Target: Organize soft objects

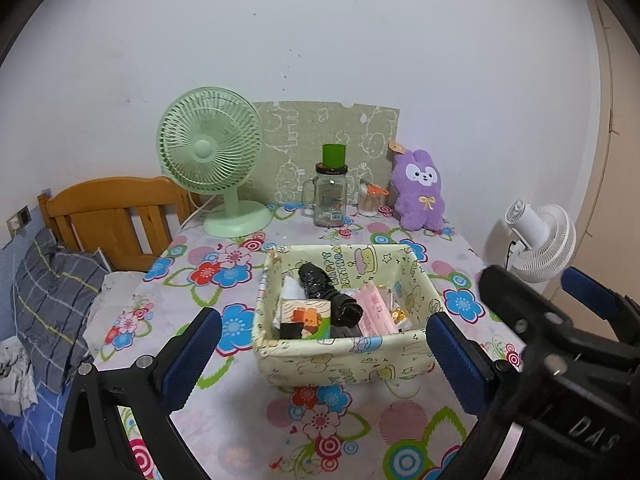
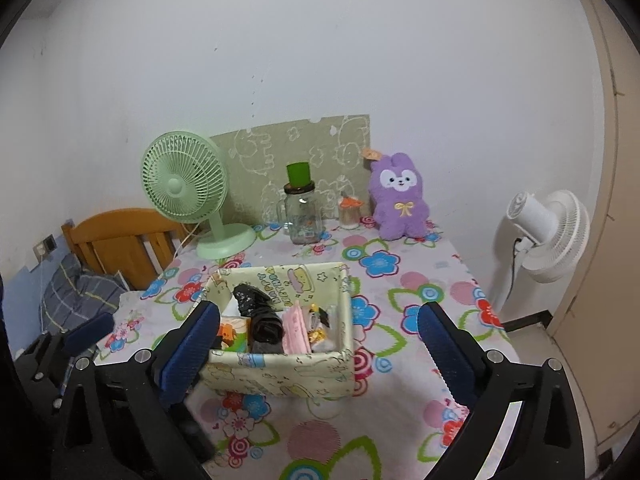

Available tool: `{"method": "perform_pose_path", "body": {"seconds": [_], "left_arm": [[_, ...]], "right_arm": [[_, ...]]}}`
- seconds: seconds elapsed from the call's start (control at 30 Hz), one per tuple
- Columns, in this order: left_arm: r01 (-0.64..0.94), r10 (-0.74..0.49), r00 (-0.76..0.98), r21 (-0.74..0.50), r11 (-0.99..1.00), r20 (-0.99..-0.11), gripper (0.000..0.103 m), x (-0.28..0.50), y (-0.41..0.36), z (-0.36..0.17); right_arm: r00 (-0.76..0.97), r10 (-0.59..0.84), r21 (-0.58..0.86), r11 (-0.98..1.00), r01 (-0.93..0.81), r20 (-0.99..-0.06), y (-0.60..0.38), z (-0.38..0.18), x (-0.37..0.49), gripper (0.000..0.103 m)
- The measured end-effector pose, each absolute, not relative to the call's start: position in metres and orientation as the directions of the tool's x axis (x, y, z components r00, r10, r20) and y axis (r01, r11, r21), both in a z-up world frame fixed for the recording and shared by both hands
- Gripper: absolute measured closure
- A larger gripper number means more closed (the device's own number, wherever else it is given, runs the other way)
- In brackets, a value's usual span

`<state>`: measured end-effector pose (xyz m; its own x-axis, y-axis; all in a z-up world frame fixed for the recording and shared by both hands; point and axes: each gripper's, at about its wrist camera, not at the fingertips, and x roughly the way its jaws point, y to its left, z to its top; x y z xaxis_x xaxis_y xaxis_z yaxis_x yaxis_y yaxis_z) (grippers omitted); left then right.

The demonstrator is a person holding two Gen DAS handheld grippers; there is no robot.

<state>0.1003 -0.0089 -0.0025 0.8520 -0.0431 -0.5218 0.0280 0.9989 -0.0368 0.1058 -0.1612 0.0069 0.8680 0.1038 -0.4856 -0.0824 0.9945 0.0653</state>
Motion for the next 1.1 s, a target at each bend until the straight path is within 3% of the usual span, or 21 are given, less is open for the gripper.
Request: {"method": "perform_pose_path", "body": {"seconds": [0.73,1.1], "left_arm": [[-0.001,0.016,0.91,0.036,0.999,-0.415,0.0,0.015,-0.005,0.014],[0.002,-0.008,0.915,-0.014,1.0,-0.402,0.0,0.003,0.007,0.019]], "right_arm": [[0.91,0.013,-0.015,1.0,-0.02,-0.414,-0.18,0.027,0.017,0.002],[0.922,0.012,0.002,1.0,-0.012,-0.387,-0.184,0.024,-0.001,0.002]]}}
